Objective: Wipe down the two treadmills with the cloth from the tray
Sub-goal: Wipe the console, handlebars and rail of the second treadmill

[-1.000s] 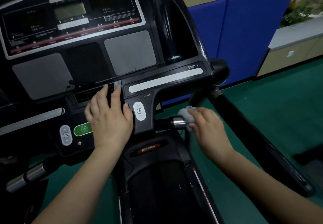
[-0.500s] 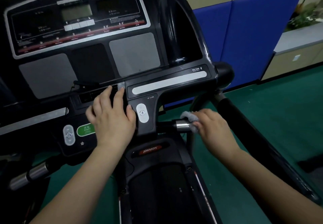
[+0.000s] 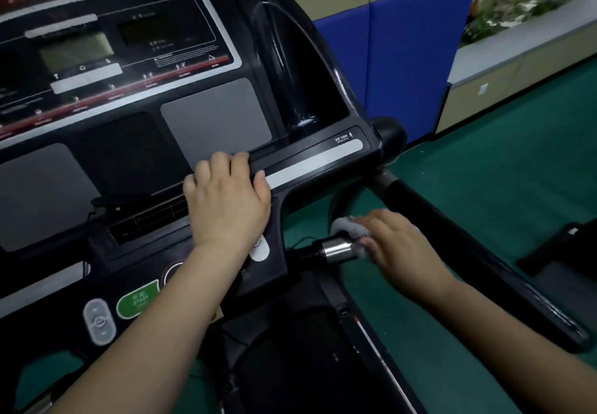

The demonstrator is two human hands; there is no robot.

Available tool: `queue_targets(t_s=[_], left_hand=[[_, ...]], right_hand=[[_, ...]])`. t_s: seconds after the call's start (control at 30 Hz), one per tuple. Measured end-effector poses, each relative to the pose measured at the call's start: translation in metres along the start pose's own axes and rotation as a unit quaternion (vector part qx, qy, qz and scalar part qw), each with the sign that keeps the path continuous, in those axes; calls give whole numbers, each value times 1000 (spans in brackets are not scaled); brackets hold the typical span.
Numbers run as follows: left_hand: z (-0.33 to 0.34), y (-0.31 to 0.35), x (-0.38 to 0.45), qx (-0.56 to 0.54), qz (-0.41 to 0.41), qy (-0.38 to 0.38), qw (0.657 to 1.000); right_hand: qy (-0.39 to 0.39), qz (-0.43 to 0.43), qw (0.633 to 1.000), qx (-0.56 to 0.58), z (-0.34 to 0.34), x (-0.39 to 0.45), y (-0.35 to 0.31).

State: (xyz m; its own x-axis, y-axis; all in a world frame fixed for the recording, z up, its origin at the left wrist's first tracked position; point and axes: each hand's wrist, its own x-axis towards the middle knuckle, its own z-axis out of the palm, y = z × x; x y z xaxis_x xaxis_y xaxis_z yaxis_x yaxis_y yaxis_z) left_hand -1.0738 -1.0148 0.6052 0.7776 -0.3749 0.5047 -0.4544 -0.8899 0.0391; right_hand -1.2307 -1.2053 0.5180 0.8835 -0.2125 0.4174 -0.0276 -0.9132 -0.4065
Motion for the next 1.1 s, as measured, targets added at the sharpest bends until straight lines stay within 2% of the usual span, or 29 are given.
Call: queue_targets(t_s=[0.1, 0.2, 0.33, 0.43, 0.5, 0.57, 0.63, 0.7, 0.73, 0.8, 0.87, 0.93, 1.03, 1.1], left_hand=[[1, 1, 1, 6, -1, 3, 1000], [2, 0, 1, 6, 0, 9, 1000], [3, -1, 0, -3, 0, 10, 1000], [3, -1, -1, -6, 1, 18, 1000], [1, 0, -1, -8, -1, 17, 1000], [0, 0, -2, -11, -2, 15, 1000], [0, 0, -2, -14, -3, 19, 1000], [0, 1, -2, -15, -3, 25, 1000], [0, 2, -2, -13, -4, 26, 1000], [-1, 3, -2, -8, -4, 23, 1000], [-2, 4, -2, -4, -6, 16, 1000], [-3, 5, 0, -1, -9, 14, 1000], [-2, 6, -1, 3, -13, 13, 1000], [-2, 6, -1, 5, -14, 12, 1000]], right_hand=[[17, 11, 1000, -24, 13, 3, -25], [-9, -50, 999, -19, 28, 5, -52], [-63, -120, 991, 0, 19, 6, -27], [-63, -54, 996, 22, 5, 9, 8], [-14, 20, 994, 107, -4, 18, 18], [88, 50, 980, 169, -14, 37, 16], [198, 72, 962, 176, -25, 63, 12], [263, 120, 940, 181, -34, 90, 9], [257, 143, 938, 185, -33, 101, 10], [170, 164, 961, 146, -21, 119, 14], [110, 142, 981, 67, -7, 132, 19], [96, 104, 989, 37, -12, 153, 24], [31, 105, 990, 83, -29, 191, 38], [32, 100, 990, 94, -33, 195, 43]])
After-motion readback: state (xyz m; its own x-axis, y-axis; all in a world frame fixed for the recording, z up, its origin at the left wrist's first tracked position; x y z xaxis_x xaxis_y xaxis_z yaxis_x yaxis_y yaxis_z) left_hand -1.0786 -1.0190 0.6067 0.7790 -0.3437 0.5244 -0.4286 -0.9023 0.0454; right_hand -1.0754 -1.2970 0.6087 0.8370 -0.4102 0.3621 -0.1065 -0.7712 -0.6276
